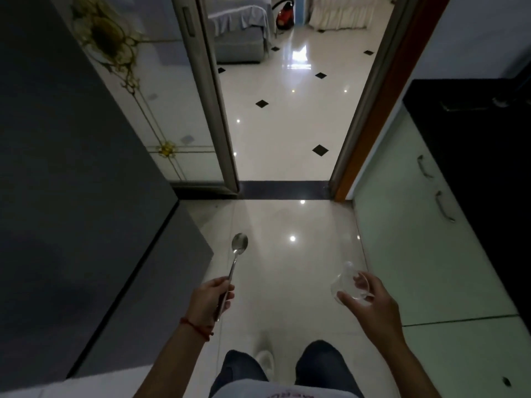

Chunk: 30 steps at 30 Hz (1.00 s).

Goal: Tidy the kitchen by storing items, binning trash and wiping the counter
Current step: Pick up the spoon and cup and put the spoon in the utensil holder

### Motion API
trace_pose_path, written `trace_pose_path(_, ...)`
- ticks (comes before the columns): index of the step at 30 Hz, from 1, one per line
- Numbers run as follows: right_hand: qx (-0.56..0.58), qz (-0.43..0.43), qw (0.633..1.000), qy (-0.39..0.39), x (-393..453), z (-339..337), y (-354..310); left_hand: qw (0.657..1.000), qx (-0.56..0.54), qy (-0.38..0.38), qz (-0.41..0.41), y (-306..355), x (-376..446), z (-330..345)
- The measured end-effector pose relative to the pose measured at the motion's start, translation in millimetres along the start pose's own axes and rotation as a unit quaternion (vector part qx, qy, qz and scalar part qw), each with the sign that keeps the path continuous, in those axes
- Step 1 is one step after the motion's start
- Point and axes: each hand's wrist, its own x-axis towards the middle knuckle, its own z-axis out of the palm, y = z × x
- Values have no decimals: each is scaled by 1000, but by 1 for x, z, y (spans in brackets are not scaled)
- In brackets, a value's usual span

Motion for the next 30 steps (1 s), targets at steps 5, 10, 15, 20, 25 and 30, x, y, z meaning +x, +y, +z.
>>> trace_pose_path(5,4,25,1000,18,76,-2,-12,998,1,-64,12,75,61,68)
trace_pose_path(10,7,44,998,48,169,-14,-22,998,1,-66,-2,122,121,127)
trace_pose_path(15,23,65,996,63,257,-37,-36,997,5,-79,-24,166,160,181)
trace_pose_path(20,47,61,993,89,329,-58,-60,993,57,-98,-13,213,202,226)
trace_pose_path(25,78,93,981,154,382,-77,-66,981,134,-141,-3,260,260,291)
trace_pose_path(30,114,158,949,247,416,-99,-64,946,215,-244,7,321,307,378)
